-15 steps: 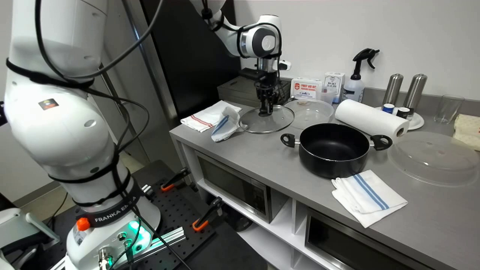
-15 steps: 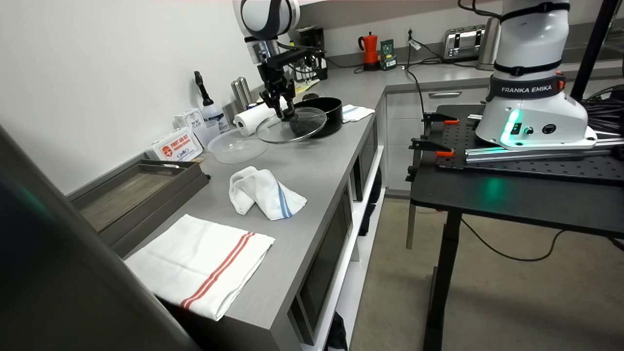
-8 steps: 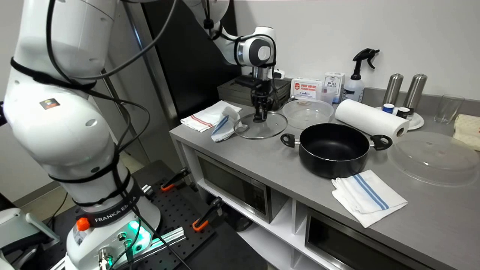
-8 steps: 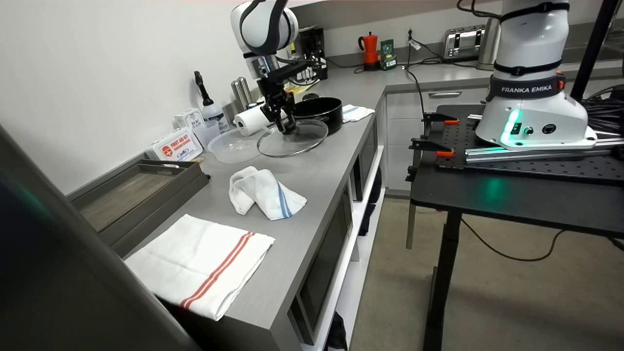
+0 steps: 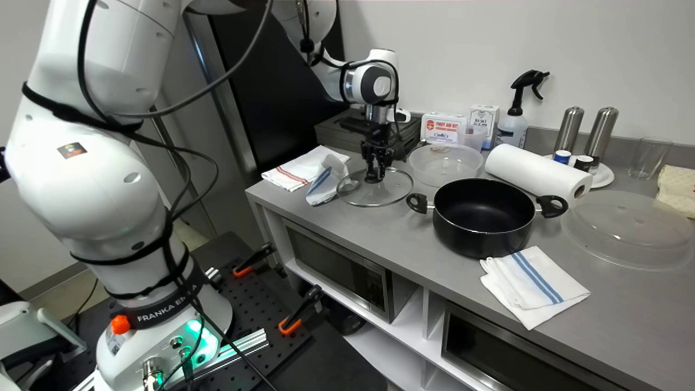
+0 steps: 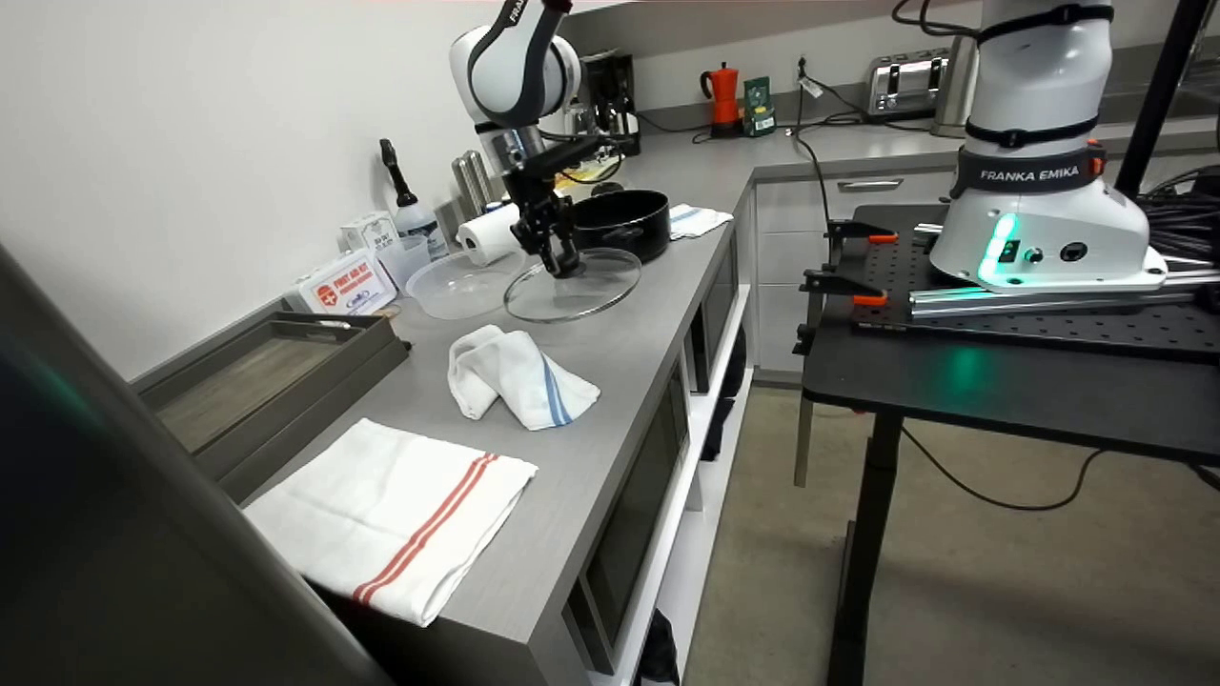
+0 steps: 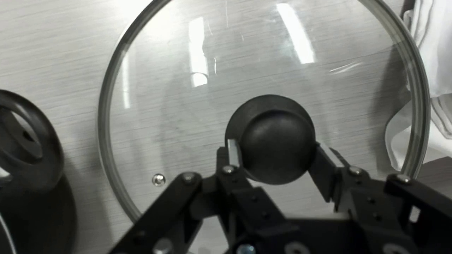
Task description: Remove the glass lid from the black pot
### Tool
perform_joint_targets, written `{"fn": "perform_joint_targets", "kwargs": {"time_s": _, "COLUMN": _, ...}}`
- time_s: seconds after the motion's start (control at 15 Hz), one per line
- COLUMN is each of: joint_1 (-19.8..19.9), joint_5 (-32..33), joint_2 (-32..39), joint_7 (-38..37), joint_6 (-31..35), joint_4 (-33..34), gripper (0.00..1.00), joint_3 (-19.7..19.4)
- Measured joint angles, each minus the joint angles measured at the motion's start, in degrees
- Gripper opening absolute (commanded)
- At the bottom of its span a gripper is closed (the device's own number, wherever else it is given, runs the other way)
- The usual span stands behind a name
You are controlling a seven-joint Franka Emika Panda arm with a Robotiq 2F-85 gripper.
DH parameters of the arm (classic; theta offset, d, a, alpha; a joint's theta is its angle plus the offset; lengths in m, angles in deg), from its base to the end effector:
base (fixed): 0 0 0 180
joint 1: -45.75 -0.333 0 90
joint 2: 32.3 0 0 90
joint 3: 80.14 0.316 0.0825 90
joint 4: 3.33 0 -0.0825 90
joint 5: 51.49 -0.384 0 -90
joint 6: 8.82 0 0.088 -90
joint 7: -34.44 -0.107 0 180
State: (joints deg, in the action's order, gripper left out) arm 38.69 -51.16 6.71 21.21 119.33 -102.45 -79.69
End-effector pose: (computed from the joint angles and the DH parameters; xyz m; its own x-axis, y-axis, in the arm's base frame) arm 0.6434 0.0843 0.1751 0.9807 -0.0989 -0.1689 -0.0937 -0.9949 0.0386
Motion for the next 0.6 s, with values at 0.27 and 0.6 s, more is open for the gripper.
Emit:
{"fn": "perform_joint_targets", "kwargs": {"time_s": 0.27, "joint_1": 0.3, "joint_5": -0.2, "joint_2": 2.1, "joint_7": 1.5, "joint_6": 0.0, "joint_4": 1.9, "gripper": 0.25, "joint_3": 0.3}}
{"fn": "perform_joint_targets", "kwargs": {"time_s": 0.6, "joint_1": 1.4, "joint_5": -0.6, "joint_2": 5.8, "joint_7": 2.1, "joint_6": 1.3, "joint_4": 4.8, "gripper": 0.25, "joint_3": 0.4}}
